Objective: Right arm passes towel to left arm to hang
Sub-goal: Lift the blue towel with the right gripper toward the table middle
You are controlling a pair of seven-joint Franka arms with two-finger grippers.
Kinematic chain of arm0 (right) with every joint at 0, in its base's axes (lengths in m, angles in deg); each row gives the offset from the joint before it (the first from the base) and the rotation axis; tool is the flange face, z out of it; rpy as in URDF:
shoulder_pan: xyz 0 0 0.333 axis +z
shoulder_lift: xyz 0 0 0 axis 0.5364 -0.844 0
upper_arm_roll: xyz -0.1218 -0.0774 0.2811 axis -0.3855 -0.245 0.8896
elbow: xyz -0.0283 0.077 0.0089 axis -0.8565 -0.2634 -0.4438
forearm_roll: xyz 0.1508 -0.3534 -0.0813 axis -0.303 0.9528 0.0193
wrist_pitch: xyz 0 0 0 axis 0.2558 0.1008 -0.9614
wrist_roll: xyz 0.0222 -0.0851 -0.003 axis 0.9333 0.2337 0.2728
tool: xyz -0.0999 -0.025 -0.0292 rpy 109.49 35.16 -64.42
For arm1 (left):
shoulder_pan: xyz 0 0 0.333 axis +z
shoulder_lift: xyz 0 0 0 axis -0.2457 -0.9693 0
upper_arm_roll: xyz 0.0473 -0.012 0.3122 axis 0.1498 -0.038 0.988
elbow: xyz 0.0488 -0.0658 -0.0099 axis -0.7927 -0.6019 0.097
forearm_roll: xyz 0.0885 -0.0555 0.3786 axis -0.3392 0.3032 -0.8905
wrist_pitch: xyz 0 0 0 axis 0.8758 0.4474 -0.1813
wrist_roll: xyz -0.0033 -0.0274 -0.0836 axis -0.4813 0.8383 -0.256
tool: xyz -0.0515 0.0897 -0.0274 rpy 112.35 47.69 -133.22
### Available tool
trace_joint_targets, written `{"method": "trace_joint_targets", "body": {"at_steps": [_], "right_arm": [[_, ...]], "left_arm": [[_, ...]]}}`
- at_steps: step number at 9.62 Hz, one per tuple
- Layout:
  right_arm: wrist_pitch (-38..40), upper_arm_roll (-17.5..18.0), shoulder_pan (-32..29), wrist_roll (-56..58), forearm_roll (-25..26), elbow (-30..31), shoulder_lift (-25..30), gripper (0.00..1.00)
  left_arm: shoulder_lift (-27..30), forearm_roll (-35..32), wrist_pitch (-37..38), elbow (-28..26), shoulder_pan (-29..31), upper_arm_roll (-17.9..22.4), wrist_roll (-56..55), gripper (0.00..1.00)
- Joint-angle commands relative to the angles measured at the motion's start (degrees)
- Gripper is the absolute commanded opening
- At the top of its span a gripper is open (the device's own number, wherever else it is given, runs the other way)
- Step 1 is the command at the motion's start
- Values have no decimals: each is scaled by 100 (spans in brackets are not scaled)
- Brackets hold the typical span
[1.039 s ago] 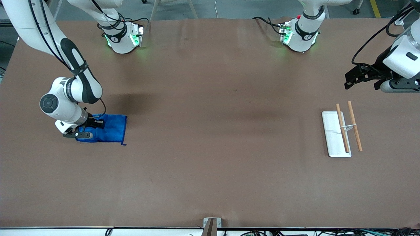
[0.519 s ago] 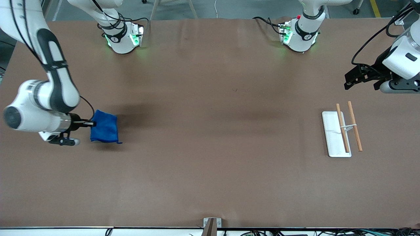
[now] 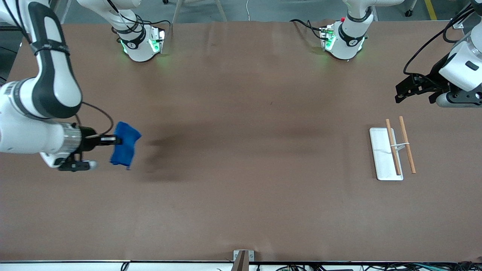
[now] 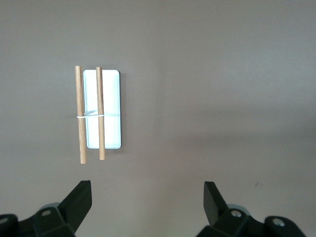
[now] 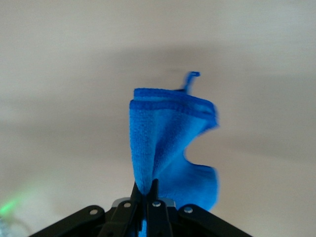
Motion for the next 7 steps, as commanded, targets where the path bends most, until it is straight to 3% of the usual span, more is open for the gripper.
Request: {"method": "trace_joint_targets", "body": {"at_steps": [1,5,7], "right_arm": [[-29,452,19,-24,-988,27,0,1],[-1037,1707,212,38,-2623,159,-184,0],[-1932,2077,651,343,-3353,141,-561,0]], "left_arm": [[-97,-115,36,-81,-6,-30,-81,100],[-88,-19,36,-116,-6,-47,-81,100],[-62,339,36,-282,3,-65,-3,100]]}}
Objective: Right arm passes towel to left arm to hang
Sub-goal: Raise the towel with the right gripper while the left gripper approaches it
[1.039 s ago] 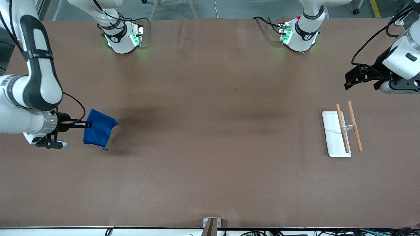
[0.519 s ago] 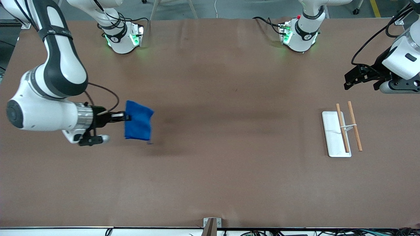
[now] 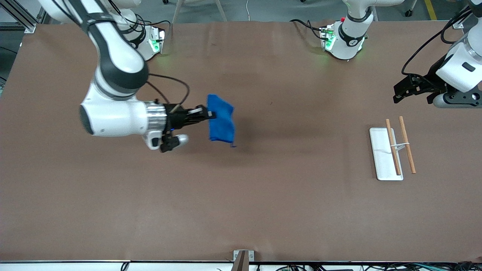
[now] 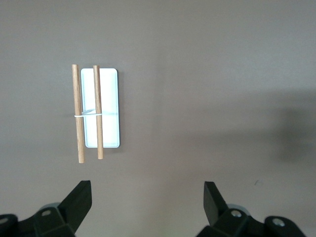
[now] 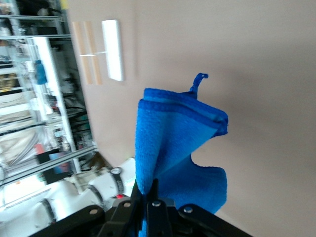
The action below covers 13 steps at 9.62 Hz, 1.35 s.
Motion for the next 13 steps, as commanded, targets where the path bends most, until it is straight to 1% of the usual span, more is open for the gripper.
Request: {"method": "trace_joint_targets", "body": {"at_steps": [1,2,3,4,5,7,8,9,11,12,13], "right_arm": [[-806,476,241,314,-802,2,-424,0],[-1002,713,224,437,-1180,-33,-626,0],[-1004,803,233,751,-1732,-34,-724,0],[-995,838,267,1172,-2573,-34,-742,0],[-986,848,390,1541,-3304,-25,-838,0],[-960,865,566,2008,-4203,-34,-953,0],[-960,926,662,2281,-4765,-34,-1075,0],[-960,962,759,2719,-5318,-95,-1198,0],[-960,962,1014,3484,-6129,-226,-1427,0],[-968,962,1215,3862,-6559,-366,-1559,0],[-977,962,1295,4214,-6850,-385,-1621,0]], "left_arm": [[-11,403,20,-302,25,-35,15,100],[-19,596,20,-355,25,-35,15,100],[-19,894,29,-486,25,-35,33,100],[-19,1210,20,-609,25,-35,111,100],[-2,1318,-15,-776,17,-35,295,100],[-1,1826,-33,-1136,17,-43,952,100],[-1,2046,-33,-1303,17,-43,1182,100],[-10,2675,-24,-1531,25,-43,1402,100],[-36,3477,-33,-1936,43,-35,1789,100],[-71,3829,-24,-2112,156,-35,2034,100],[-72,4181,-24,-2375,183,-35,2333,100]]}}
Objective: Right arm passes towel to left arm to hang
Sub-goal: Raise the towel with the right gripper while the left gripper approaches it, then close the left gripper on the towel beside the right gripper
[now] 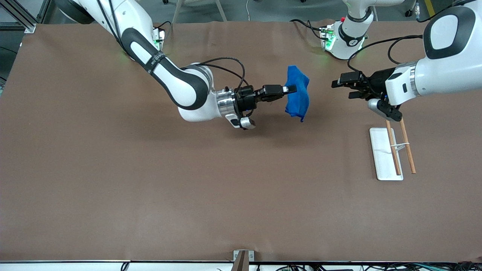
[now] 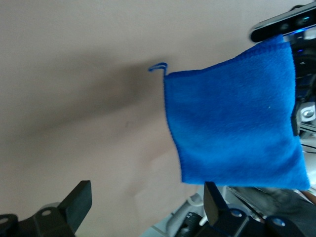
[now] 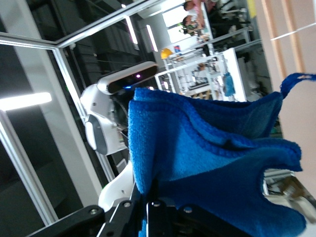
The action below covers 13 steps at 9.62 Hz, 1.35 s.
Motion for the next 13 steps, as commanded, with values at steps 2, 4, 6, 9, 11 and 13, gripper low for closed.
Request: {"method": "trace_joint_targets", "body": {"at_steps": [2,4,6,9,11,13], "right_arm": [[-21,63,155,526,-528,-191,-189,0],[-21,71,147,509,-528,-200,-180,0],[-21,71,147,474,-545,-200,-180,1],[-30,141,129,474,-563,-191,-180,1],[-30,142,129,465,-563,-191,-180,1],[-39,142,147,474,-563,-191,-180,1]], "left_arm": [[-146,1091,-25,-809,378,-21,927,100],[-434,1567,28,-924,397,-21,1147,98],[-769,2112,308,-925,528,-21,1341,96],[-1147,2709,380,-933,529,-30,1622,93],[-1157,3315,389,-1178,529,-30,1972,91],[-1157,3782,397,-1241,555,-30,2098,86]]}}
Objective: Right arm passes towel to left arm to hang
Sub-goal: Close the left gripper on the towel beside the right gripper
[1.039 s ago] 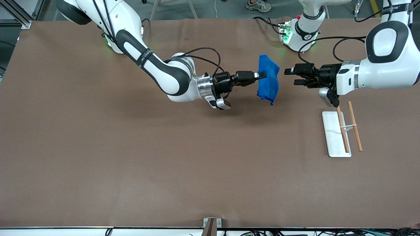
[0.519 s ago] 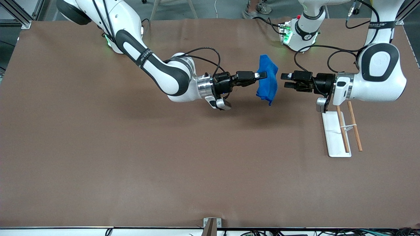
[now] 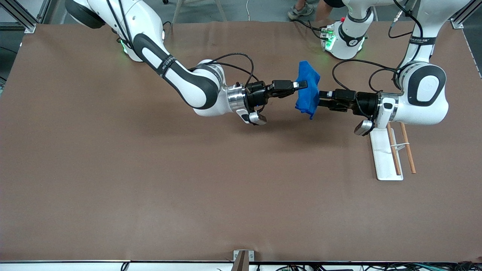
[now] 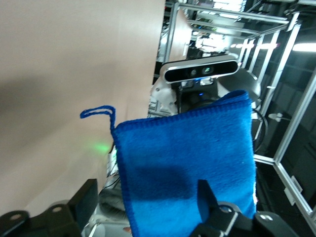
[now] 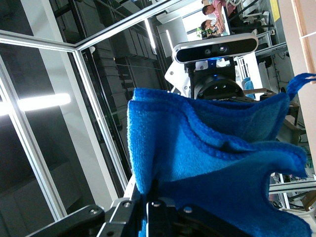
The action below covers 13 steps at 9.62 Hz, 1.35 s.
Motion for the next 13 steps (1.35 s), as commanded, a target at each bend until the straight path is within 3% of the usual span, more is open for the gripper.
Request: {"method": "trace_joint_targets", "body": {"at_steps": [1,3,4,5,7,10,12,13], "right_arm": [[-31,99,-18,116,-151,-27,-41,1],[-40,99,-9,107,-151,-36,-41,1],[-40,108,-9,107,-160,-36,-41,1],[-49,117,-9,107,-160,-36,-41,1],[-57,152,-9,107,-160,-36,-41,1],[-66,152,-9,81,-169,-36,-41,1],[-825,300,-18,-172,-300,-132,-15,1],[-1309,449,-70,-888,-231,-246,2,11]], "left_arm": [[-79,318,-21,-167,49,-26,258,84],[-79,318,75,-263,40,-26,345,76],[-79,318,75,-272,40,-26,398,52],[-70,310,101,-263,58,-26,399,9],[-70,310,154,-237,58,-9,399,1],[-78,283,137,-106,49,18,329,0],[-87,248,111,-26,49,26,302,0],[-96,231,110,52,49,26,198,0]]}}
